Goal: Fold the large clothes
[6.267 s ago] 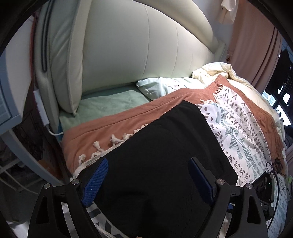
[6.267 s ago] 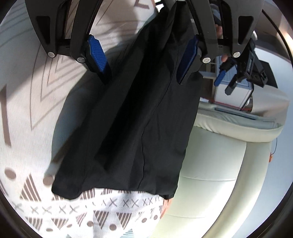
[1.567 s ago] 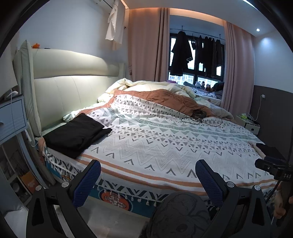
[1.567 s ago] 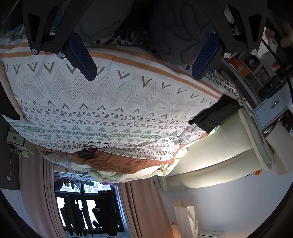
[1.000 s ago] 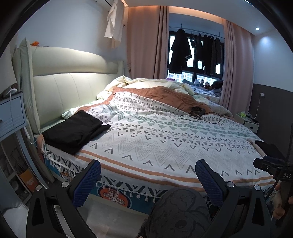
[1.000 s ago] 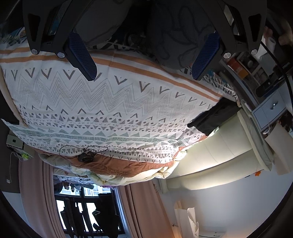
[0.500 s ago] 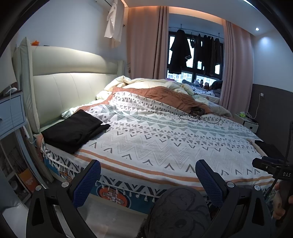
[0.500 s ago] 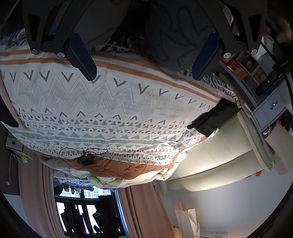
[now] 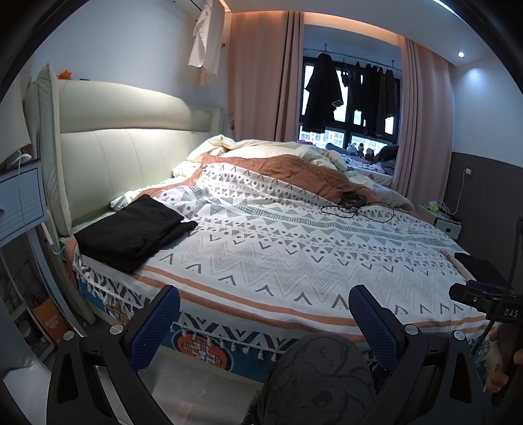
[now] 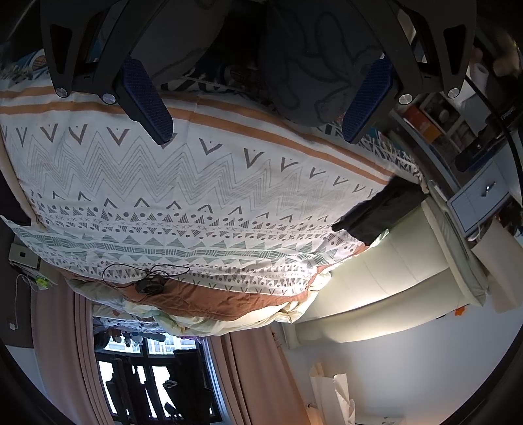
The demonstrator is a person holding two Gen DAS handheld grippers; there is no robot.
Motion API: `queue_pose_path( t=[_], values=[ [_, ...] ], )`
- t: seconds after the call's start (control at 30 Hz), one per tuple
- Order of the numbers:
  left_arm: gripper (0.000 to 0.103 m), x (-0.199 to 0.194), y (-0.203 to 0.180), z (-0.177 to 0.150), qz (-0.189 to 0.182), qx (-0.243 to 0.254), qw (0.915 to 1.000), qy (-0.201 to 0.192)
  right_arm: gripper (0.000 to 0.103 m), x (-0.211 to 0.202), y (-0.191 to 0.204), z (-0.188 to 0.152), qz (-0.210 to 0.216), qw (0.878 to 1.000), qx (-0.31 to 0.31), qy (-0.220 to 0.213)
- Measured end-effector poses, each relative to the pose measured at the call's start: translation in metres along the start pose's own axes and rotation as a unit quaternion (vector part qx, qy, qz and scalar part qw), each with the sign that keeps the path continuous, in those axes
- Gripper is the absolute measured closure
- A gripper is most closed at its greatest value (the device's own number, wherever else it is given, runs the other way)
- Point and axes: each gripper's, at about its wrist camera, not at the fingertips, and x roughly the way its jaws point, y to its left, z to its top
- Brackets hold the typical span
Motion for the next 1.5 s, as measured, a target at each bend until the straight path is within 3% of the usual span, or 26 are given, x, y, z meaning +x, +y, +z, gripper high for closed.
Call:
queue_pose_path(
  t=[1.5],
  values=[
    [0.0,-0.014,0.005,0.002,-0.006,-0.011,0.9996,-0.026,0.0,0.006,-0.012,-0.003,0.007,1.0,0.021,0.022]
  ],
)
